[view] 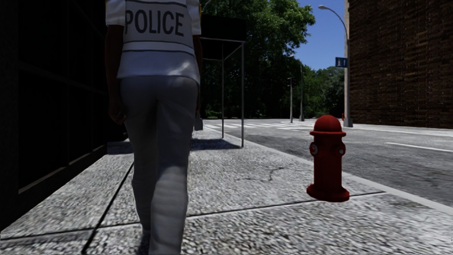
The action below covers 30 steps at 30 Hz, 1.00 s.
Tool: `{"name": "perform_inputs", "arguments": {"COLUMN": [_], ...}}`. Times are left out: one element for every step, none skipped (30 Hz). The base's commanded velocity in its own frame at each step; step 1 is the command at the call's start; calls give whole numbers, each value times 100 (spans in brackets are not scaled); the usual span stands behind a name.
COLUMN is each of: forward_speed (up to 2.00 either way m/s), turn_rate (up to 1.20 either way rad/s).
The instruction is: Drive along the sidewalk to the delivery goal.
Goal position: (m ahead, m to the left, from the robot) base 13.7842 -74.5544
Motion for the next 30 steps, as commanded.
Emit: {"name": "perform_inputs", "arguments": {"forward_speed": [114, 114, 113, 112, 112, 112, 112, 112, 111, 111, 111, 111, 111, 111, 111, 111, 111, 111, 111, 111, 111, 111, 111, 111, 110, 105, 98, 98, 91, 87], "turn_rate": [0, 0, 0, 0, 0, 0, 0, 0, 0, 0, 0, 0, 0, 0, 0, 0, 0, 0, 0, 0, 0, 0, 0, 0, 0, 0, 0, 0, 0, 0]}}
